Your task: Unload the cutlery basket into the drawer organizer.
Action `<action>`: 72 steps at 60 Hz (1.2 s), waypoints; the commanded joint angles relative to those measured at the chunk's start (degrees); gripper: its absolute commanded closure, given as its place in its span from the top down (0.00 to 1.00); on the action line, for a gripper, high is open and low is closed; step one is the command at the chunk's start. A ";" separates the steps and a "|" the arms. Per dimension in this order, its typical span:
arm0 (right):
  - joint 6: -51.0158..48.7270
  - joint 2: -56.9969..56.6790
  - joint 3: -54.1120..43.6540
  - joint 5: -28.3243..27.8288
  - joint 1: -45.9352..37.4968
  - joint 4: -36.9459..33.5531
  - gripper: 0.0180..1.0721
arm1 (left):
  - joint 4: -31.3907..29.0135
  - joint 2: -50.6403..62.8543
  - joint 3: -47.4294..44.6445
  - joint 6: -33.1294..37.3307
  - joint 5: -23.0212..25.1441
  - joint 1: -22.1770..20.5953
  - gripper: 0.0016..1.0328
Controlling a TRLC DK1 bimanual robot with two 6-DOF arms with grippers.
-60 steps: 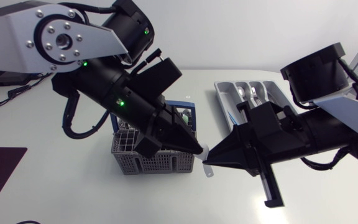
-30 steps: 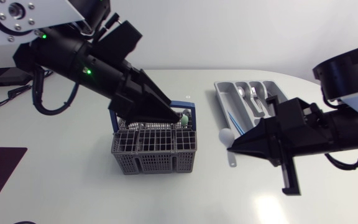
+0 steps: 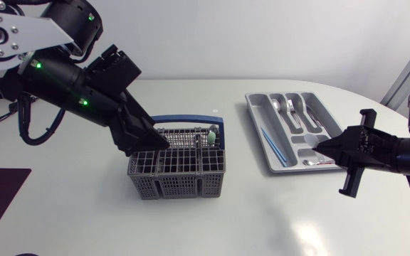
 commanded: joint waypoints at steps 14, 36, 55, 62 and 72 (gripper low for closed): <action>-10.53 10.55 -4.79 4.95 -6.96 13.90 0.05 | -2.76 -2.63 -4.04 2.38 -2.14 1.58 0.96; -15.81 25.23 -4.88 13.12 -7.23 31.13 0.05 | -4.34 -4.56 -6.68 3.96 -3.02 2.37 0.96; -19.50 27.87 -6.29 19.54 -4.59 33.85 0.68 | -6.10 -5.53 -7.03 4.66 -3.28 2.19 0.96; -19.59 27.52 -6.64 20.24 -3.71 34.64 0.90 | -6.54 -5.70 -7.03 4.66 -3.72 2.46 0.96; -18.18 20.31 -6.90 20.42 -2.13 31.92 0.95 | -8.56 -6.93 -7.65 5.90 -4.69 2.98 0.96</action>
